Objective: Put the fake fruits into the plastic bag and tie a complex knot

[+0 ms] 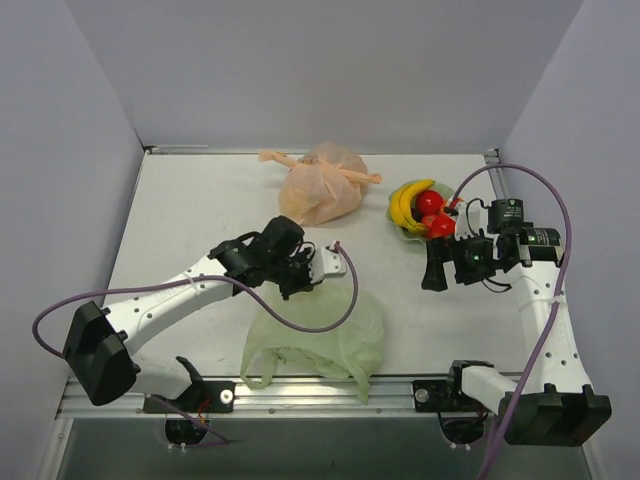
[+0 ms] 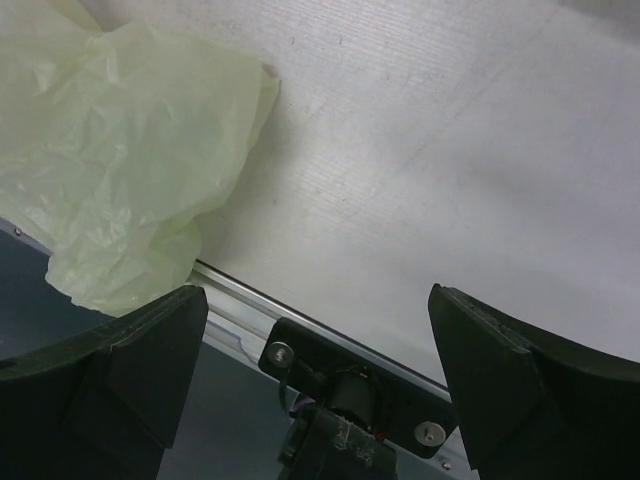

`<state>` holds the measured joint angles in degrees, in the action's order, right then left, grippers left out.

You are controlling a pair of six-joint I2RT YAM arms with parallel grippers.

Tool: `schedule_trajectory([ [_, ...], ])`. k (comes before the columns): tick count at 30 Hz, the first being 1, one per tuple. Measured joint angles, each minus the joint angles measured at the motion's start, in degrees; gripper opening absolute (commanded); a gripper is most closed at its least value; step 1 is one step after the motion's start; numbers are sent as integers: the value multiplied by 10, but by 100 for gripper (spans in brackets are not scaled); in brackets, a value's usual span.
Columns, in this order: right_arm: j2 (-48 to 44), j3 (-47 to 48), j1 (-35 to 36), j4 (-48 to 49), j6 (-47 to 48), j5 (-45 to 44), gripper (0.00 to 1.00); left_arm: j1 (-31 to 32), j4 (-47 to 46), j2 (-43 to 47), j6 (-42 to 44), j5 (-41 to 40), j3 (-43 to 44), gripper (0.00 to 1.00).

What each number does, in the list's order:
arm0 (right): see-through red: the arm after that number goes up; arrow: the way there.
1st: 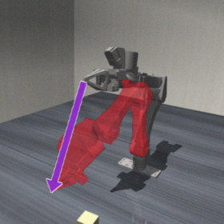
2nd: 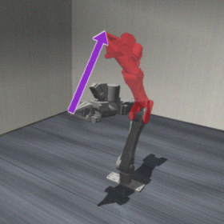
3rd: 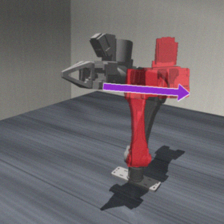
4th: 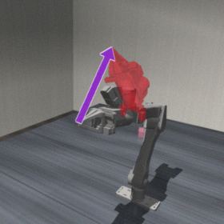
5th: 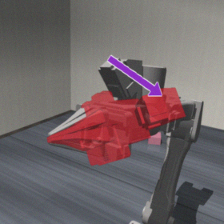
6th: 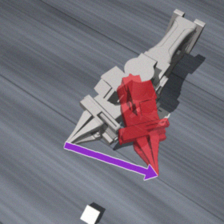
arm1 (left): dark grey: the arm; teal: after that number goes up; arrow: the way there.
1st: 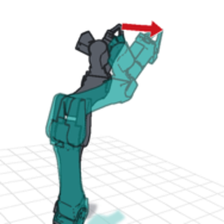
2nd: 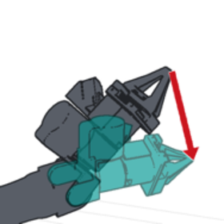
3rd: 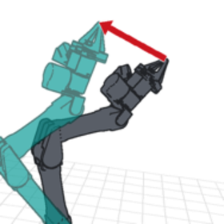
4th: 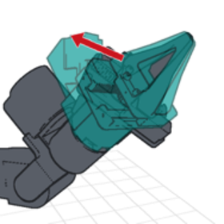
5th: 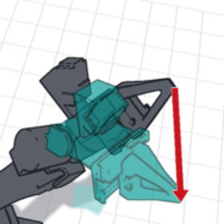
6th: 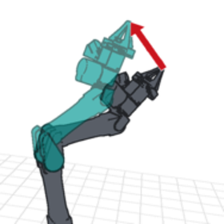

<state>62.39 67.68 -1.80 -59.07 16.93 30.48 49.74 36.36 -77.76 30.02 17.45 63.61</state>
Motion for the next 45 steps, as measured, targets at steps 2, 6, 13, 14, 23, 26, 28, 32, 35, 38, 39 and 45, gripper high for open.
schedule_trajectory([
  [2,3,1,0,3,-4,0,100,-24,-5,0,-26,4,-4,0],
  [6,11,11,0,20,-17,0,100,-91,-9,0,-92,21,-7,0],
  [13,11,14,18,56,-38,-2,100,-248,-38,-1,-256,66,-19,0],
  [14,11,13,27,62,-41,-2,100,-271,-43,-2,-285,80,-23,0],
  [23,-10,-121,100,202,-77,10,100,-362,-80,-82,-418,185,-32,0],
  [26,-7,-188,134,271,-93,2,100,-372,-83,-104,-430,207,-33,0],
  [28,4,-213,160,312,-98,-3,100,-380,-86,-116,-435,218,-33,0],
  [32,31,-244,210,408,-97,-16,97,-402,-95,-144,-444,245,-32,0],
  [35,51,-259,244,469,-89,-19,94,-414,-97,-173,-449,263,-25,0],
  [38,70,-271,281,516,-76,-26,90,-419,-98,-197,-451,276,-16,0],
  [39,78,-274,292,529,-69,-28,89,-420,-99,-203,-452,281,-14,0],
  [45,124,-279,334,577,-31,-43,43,-427,-102,-239,-462,306,6,0],
])
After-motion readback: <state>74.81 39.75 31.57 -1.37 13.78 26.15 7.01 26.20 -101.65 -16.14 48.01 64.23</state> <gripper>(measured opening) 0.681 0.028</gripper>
